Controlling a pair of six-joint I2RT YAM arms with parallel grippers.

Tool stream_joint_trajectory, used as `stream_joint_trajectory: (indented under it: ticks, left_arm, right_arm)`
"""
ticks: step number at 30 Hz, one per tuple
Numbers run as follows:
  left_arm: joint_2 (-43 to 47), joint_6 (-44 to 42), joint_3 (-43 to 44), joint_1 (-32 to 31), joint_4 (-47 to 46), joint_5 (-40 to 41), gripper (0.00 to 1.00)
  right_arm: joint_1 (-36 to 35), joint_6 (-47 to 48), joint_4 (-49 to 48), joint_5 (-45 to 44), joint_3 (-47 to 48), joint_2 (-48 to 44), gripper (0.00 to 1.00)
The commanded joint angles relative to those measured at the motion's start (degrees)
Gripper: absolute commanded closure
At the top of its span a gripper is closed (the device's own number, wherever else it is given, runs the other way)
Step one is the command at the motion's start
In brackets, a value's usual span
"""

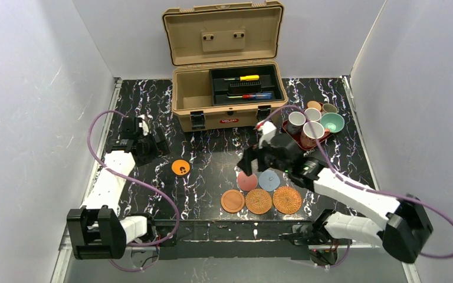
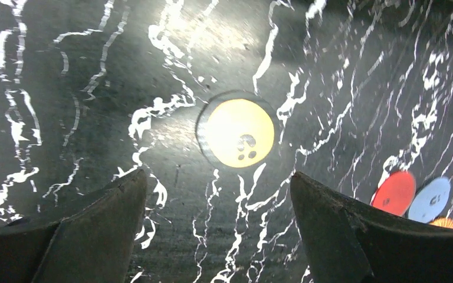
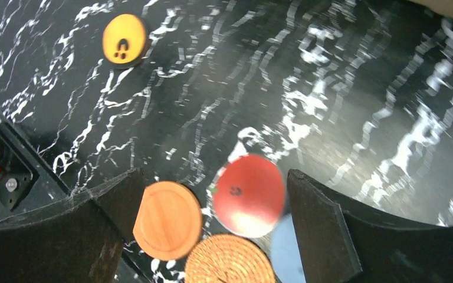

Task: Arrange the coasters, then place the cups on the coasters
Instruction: Move the coaster to the center of the board.

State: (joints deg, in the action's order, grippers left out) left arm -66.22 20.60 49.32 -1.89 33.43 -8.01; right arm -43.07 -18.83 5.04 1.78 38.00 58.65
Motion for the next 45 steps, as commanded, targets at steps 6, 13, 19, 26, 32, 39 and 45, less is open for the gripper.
stream_joint_trajectory:
  ticks: [6, 13, 19, 26, 32, 39, 45]
  left_arm:
    - [-3.3, -2.4, 11.0, 4.6, -4.5, 10.3, 0.03]
    - [-4.1, -2.8, 9.2, 4.7, -6.8, 12.2, 0.02]
    - [-4.1, -1.1, 9.4, 4.8, -7.0, 11.7, 0.02]
    - [-4.9, 0.0, 9.8, 4.8, -6.8, 8.9, 0.02]
    - [-4.0, -0.1, 9.7, 5.2, -6.8, 9.8, 0.02]
    - [-3.7, 0.2, 9.6, 5.8, -7.0, 9.4, 0.02]
    - [-4.1, 0.4, 9.6, 6.0, -7.1, 8.4, 0.02]
  right_arm:
    - [-19.1, 6.0, -11.8, -14.1, 15.2, 23.1, 0.01]
    - [-23.6, 8.4, -13.2, -13.9, 27.1, 41.6, 0.02]
    - [-24.1, 9.7, -12.1, -13.2, 37.3, 52.7, 0.02]
    - [-24.1, 10.4, -9.6, -11.6, 44.9, 60.5, 0.01]
    - [-24.0, 11.8, -8.1, -12.5, 48.4, 64.4, 0.02]
    - [-24.0, 13.1, -6.0, -10.4, 52.1, 68.0, 0.02]
    - [-24.6, 14.5, -5.1, -10.9, 53.0, 69.2, 0.02]
